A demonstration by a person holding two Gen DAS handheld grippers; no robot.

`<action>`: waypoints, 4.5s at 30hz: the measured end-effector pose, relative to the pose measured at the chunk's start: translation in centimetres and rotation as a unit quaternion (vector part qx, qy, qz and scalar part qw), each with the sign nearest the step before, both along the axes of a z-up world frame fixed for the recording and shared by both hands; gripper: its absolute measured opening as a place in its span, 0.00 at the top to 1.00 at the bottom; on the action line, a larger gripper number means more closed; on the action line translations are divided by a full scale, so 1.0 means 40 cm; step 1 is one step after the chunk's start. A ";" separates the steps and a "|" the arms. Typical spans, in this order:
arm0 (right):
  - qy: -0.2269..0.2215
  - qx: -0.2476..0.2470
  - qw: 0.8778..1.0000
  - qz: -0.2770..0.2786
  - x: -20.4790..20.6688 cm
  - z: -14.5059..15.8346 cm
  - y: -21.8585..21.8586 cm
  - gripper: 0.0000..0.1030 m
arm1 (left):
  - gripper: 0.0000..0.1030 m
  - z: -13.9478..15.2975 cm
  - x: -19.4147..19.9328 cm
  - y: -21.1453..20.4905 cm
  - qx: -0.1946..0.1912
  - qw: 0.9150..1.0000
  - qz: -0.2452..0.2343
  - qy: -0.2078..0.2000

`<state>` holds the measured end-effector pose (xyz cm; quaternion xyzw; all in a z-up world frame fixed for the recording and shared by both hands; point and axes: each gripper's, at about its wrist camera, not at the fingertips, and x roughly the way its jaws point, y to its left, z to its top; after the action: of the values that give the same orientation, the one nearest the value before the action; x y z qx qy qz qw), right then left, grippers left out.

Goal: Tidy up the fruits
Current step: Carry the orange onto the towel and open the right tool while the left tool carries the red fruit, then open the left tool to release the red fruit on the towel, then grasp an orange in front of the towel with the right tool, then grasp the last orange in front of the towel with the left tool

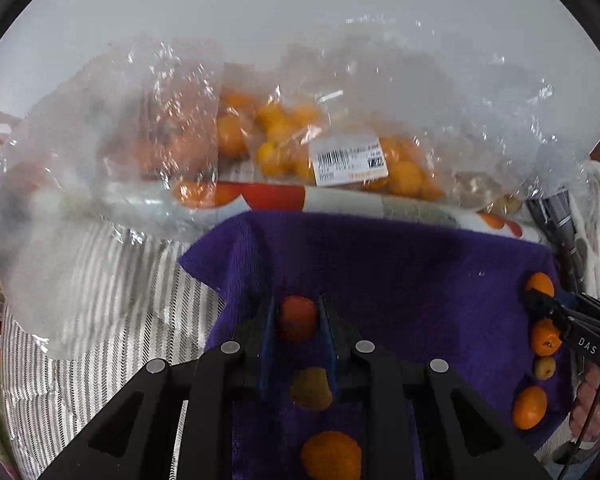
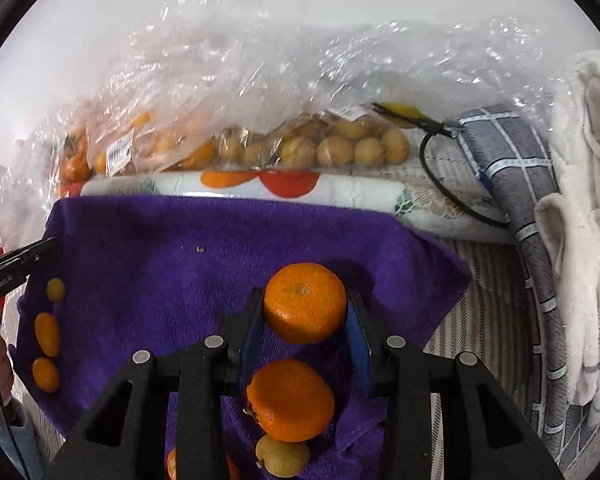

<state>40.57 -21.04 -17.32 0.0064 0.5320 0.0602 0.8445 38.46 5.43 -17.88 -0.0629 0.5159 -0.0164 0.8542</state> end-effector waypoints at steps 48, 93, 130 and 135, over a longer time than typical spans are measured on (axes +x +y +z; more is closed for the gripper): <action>-0.121 -0.008 0.986 0.113 -0.528 0.118 0.246 0.46 | 0.56 0.084 -0.479 0.071 -0.002 0.995 -0.004 -0.095; -0.140 0.005 0.990 0.019 -0.601 0.034 0.026 0.65 | 0.48 -0.006 -0.553 0.084 0.023 0.996 -0.022 -0.080; -0.125 0.011 0.990 -0.059 -0.602 0.025 -0.038 0.68 | 0.54 0.041 -0.497 -0.215 -0.039 0.988 -0.116 -0.094; -0.123 0.009 0.991 -0.057 -0.603 0.024 -0.033 0.68 | 0.54 0.012 -0.463 -0.228 -0.048 0.991 -0.100 -0.081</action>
<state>16.46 -22.35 -16.36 0.0365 0.4223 0.0172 0.9056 19.93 -3.70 -17.41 -0.0506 0.4478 -0.1319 0.8829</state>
